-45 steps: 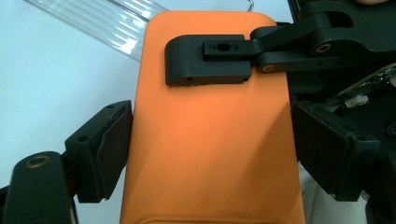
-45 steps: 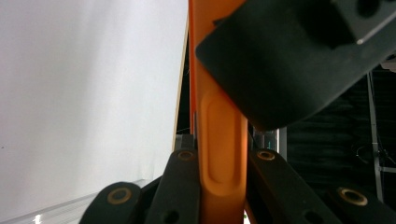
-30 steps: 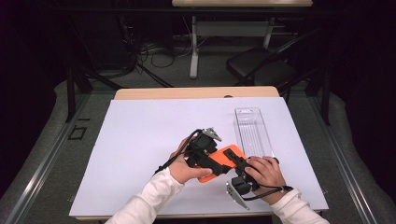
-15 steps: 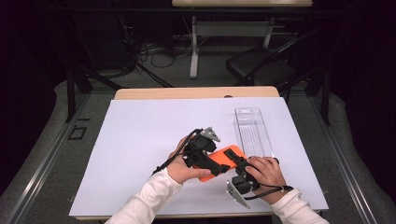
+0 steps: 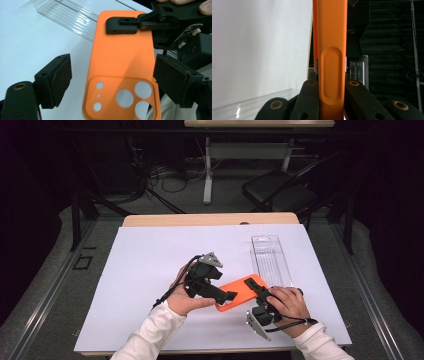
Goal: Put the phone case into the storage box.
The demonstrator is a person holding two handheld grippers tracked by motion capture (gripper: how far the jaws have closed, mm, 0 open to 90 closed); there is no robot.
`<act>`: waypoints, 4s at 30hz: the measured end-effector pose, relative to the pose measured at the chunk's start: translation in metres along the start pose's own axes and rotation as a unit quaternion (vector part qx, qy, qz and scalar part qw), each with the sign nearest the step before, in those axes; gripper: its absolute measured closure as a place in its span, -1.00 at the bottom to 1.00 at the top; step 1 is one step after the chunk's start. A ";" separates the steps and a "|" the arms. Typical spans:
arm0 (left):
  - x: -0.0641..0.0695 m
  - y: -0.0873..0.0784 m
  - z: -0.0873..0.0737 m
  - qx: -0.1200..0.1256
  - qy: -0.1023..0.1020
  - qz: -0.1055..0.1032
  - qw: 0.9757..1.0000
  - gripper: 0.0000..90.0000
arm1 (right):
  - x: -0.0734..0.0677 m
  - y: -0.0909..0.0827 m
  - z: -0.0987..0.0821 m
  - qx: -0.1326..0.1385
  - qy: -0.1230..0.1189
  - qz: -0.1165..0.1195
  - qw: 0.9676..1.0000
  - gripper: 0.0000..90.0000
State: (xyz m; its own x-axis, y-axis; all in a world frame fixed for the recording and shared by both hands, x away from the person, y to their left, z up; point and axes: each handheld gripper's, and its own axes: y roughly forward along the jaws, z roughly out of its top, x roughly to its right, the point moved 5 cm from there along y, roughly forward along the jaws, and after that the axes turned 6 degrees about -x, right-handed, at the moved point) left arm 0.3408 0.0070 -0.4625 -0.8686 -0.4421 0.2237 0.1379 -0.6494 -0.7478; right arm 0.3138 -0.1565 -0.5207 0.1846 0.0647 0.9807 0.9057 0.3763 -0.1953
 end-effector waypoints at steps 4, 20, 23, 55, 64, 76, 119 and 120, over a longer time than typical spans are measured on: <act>-0.007 -0.007 -0.004 0.015 -0.011 0.013 1.000 -0.63 | 0.001 0.000 -0.003 -0.004 0.007 0.000 1.000 0.93; -0.020 -0.036 -0.017 0.062 -0.033 0.031 0.997 -0.63 | 0.008 -0.002 -0.008 -0.001 0.054 0.011 0.998 0.94; -0.023 -0.042 -0.020 0.066 -0.037 0.032 0.997 -0.62 | 0.007 -0.003 -0.006 0.002 0.058 0.016 0.998 0.94; -0.027 -0.054 -0.034 0.081 -0.018 0.038 0.996 -0.44 | 0.002 -0.008 -0.010 0.060 0.326 0.160 0.930 0.94; -0.025 -0.050 -0.034 0.082 -0.023 0.033 0.996 -0.44 | -0.001 -0.005 -0.013 0.056 0.377 0.206 0.901 0.94; -0.018 -0.043 -0.031 0.086 -0.023 0.023 0.996 -0.40 | -0.003 -0.003 -0.015 0.061 0.427 0.239 0.870 0.94; -0.006 -0.012 -0.031 0.094 -0.002 -0.001 0.996 0.42 | -0.008 -0.002 0.000 0.098 0.463 0.283 0.834 0.94; -0.006 -0.013 -0.032 0.095 -0.001 0.000 0.996 0.45 | -0.008 -0.002 0.000 0.100 0.464 0.284 0.833 0.94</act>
State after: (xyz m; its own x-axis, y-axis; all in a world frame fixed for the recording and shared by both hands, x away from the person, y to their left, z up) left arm 0.3290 0.0372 -0.4741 -0.8674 -0.4435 0.2255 0.2252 -0.7541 -0.6169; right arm 0.3103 -0.1580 -0.5280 0.8610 -0.4226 0.2831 0.5077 0.6804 -0.5284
